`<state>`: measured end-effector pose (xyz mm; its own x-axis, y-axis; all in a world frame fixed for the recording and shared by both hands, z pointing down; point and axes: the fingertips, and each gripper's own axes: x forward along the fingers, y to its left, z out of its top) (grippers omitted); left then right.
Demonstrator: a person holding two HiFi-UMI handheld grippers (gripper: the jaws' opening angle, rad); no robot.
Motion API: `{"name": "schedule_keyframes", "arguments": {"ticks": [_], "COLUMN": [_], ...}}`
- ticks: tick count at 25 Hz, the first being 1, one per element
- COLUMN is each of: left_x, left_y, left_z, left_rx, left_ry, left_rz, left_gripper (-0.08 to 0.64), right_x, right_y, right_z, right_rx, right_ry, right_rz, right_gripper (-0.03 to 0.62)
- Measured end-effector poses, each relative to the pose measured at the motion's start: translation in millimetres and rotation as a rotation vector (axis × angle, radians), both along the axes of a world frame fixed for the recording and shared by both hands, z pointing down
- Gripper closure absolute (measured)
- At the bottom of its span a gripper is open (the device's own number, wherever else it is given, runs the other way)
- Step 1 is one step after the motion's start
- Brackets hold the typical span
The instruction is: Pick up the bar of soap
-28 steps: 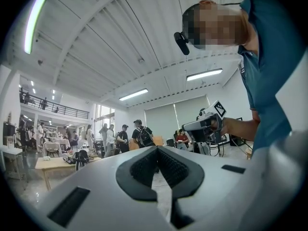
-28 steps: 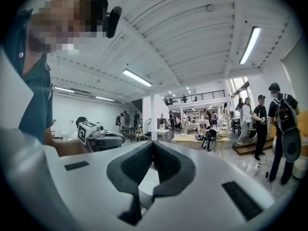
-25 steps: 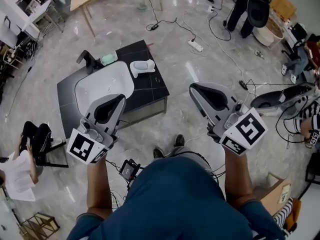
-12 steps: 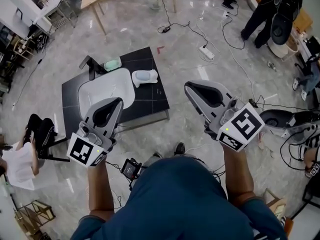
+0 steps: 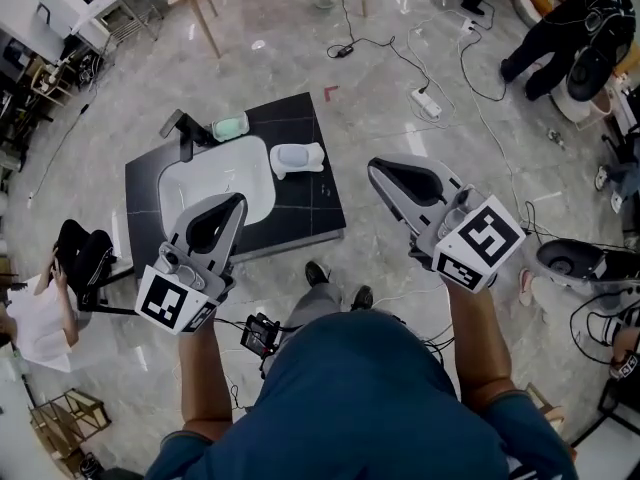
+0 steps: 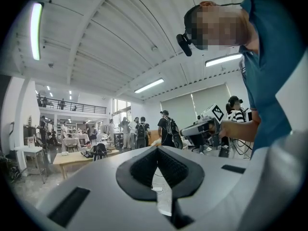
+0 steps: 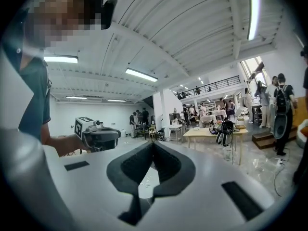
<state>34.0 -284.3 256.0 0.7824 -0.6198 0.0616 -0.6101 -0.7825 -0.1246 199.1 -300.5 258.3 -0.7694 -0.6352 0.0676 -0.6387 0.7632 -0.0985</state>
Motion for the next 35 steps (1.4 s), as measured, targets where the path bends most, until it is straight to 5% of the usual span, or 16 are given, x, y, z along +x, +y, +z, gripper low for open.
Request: {"name": "schedule_keyframes", "arguments": {"ticks": [17, 35], "left_x": [-60, -95], "left_y": [-110, -146], "left_z": [15, 47], "left_rx": [-0.013, -0.088], "left_ry": [0.053, 0.071], "left_rz": [0.096, -0.015], "left_gripper": [0.557, 0.557], "right_x": [-76, -132], "right_y": [-101, -165], "right_z": [43, 159], "right_rx": [-0.083, -0.247], "right_ry": [0.049, 0.145], "right_rz": [0.058, -0.139], "right_gripper": [0.577, 0.577]}}
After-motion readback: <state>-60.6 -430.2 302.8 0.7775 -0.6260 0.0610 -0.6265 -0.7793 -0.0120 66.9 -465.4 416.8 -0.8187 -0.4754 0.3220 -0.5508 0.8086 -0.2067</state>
